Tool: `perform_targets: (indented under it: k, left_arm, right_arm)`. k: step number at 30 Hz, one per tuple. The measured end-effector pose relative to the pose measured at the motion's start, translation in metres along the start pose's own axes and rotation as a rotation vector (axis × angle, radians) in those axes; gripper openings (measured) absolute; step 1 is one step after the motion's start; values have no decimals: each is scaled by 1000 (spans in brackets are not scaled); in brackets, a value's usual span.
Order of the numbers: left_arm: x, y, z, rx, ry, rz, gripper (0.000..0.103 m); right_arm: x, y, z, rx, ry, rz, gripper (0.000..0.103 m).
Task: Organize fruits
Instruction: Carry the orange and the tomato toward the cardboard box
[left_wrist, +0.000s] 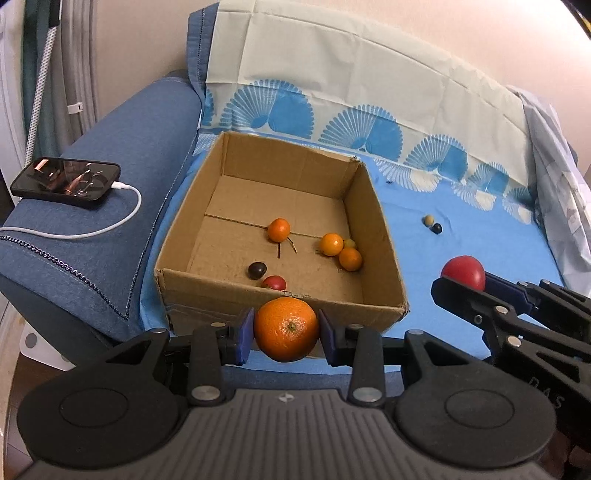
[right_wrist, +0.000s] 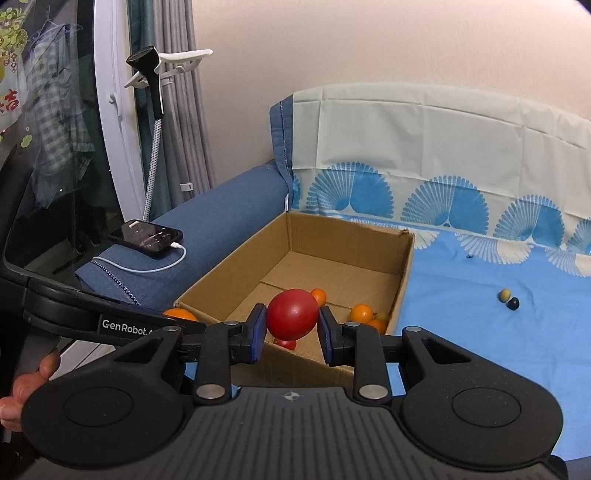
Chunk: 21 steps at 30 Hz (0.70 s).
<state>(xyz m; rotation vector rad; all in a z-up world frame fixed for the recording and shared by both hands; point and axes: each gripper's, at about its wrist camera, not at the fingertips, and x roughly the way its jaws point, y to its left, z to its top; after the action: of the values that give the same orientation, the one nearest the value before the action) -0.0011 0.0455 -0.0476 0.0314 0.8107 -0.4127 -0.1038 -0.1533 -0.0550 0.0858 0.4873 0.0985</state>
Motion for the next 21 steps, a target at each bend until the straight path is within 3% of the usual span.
perform_targets:
  k: [21]
  left_arm:
    - [1, 6, 3, -19, -9, 5, 41]
  right_arm:
    - [3, 1, -1, -6, 16, 2, 31]
